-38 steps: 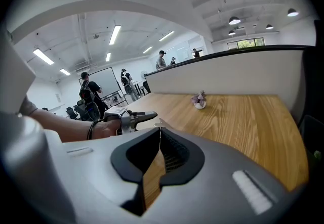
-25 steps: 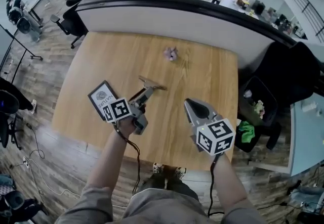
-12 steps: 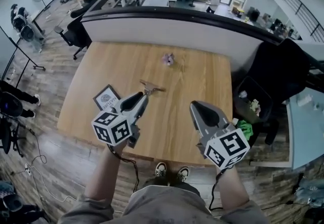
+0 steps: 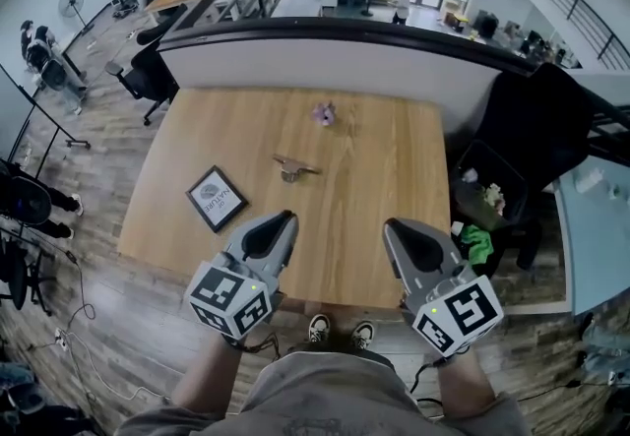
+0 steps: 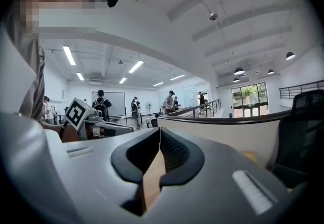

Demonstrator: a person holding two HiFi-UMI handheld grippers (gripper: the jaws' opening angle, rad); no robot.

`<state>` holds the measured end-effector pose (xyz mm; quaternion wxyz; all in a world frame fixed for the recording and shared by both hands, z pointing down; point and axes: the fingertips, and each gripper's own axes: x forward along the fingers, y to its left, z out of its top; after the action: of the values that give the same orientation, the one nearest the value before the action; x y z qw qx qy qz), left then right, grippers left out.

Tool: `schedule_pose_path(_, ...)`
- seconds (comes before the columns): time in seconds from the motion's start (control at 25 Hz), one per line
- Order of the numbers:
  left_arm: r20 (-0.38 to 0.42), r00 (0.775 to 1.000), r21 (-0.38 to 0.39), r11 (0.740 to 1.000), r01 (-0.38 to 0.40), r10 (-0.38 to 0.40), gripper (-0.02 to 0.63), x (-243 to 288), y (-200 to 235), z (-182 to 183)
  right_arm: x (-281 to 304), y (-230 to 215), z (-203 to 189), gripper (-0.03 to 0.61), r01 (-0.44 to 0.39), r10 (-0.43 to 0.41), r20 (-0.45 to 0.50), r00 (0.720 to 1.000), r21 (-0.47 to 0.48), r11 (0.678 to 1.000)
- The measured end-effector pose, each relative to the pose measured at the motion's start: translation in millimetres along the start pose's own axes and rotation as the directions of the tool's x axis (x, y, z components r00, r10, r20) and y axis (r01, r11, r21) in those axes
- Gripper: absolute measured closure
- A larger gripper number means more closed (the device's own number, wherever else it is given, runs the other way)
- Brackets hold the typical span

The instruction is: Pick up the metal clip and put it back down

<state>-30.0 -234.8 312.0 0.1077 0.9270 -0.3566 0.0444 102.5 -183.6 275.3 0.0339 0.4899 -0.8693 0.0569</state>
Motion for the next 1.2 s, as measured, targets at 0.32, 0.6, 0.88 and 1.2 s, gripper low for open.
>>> schedule_pose_path(0.32, -0.060, 0.998, 0.099, 0.995, 0.027, -0.021, 0.614, -13, -41, -23, -21, 22, -27, 0.566, -0.023, 0.024, -0.052, 0.998, 0.025, 0.999)
schedule_pose_path(0.6, -0.090, 0.995, 0.090, 0.995, 0.051, -0.043, 0.614, -13, -54, -33, -25, 32, -47, 0.566, -0.040, 0.050, -0.073, 0.996, 0.121, 0.992)
schedule_pose_path(0.88, -0.090, 0.994, 0.087, 0.994, 0.072, -0.064, 0.614, 0, -68, -29, -36, 20, -48, 0.566, -0.043, 0.050, -0.075, 0.996, 0.094, 0.995)
schedule_pose_path(1.2, -0.084, 0.994, 0.084, 0.993, 0.078, -0.071, 0.614, -2, -71, -25, -39, 21, -52, 0.566, -0.036, 0.045, -0.078, 0.996, 0.106, 0.994)
